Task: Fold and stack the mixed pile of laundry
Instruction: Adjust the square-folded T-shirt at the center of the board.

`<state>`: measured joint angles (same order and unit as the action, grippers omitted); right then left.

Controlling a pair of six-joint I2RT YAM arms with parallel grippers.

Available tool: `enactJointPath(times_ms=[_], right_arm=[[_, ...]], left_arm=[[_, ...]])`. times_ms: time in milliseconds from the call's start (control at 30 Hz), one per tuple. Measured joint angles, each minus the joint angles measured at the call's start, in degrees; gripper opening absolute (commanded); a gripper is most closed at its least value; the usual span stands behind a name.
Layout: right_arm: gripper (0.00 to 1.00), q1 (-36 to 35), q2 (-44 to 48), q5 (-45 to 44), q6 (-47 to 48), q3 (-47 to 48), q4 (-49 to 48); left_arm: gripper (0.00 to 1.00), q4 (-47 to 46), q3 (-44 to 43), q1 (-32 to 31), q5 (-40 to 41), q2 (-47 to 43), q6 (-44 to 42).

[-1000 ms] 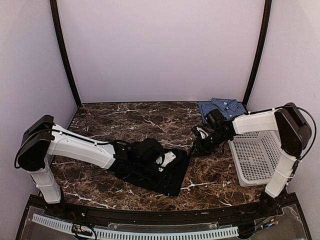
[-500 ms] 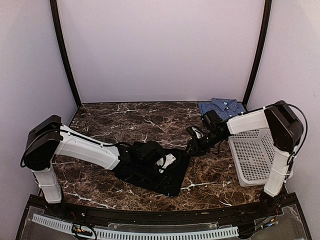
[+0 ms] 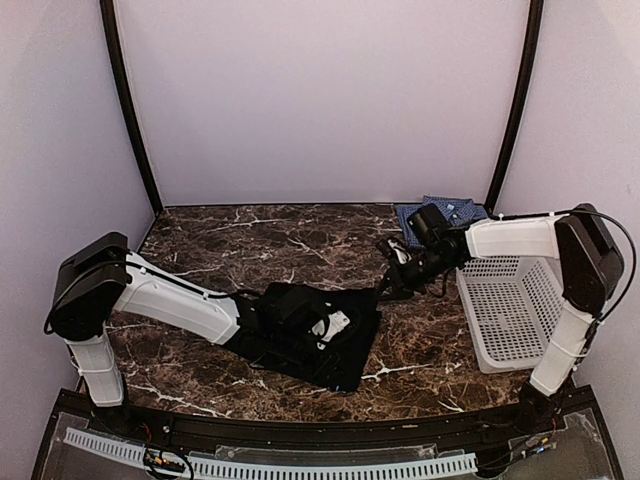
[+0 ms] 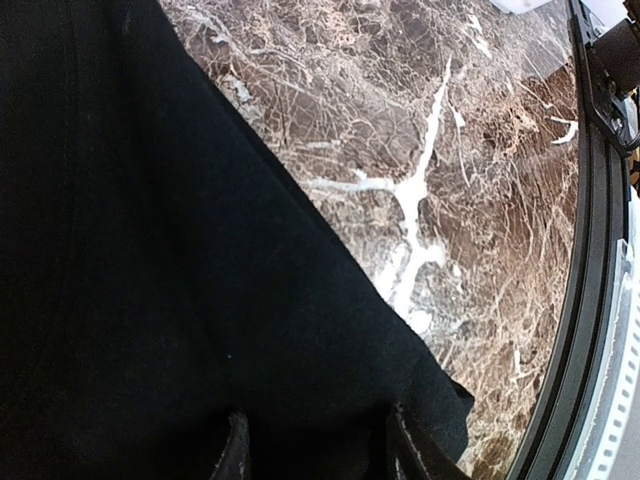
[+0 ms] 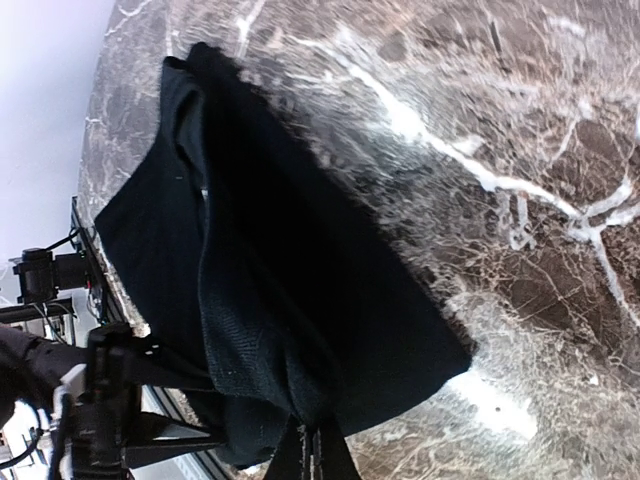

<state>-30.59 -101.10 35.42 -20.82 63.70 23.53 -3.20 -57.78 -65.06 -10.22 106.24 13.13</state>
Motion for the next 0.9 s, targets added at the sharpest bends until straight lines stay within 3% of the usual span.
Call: enactJointPath(times_ms=[267,600,767,900], right_arm=[[0.00,1.36,-1.66,-3.28,1.92,1.31,3.96],[0.01,2.03,-10.97,-6.80,3.43,6.36,3.80],[0.34,2.27,-15.19,-9.90,5.03,16.26,5.79],[0.38,2.38,-14.53,-11.39,5.42,20.13,6.49]], left_arm=[[0.47,-1.70,0.26,0.02,-0.26,0.37,-0.02],[0.67,0.48,-0.15,1.01,-0.26,-2.51,2.86],[0.72,2.95,-0.15,2.56,3.04,-6.14,4.70],[0.72,4.44,-0.50,4.59,5.07,-6.73,6.23]])
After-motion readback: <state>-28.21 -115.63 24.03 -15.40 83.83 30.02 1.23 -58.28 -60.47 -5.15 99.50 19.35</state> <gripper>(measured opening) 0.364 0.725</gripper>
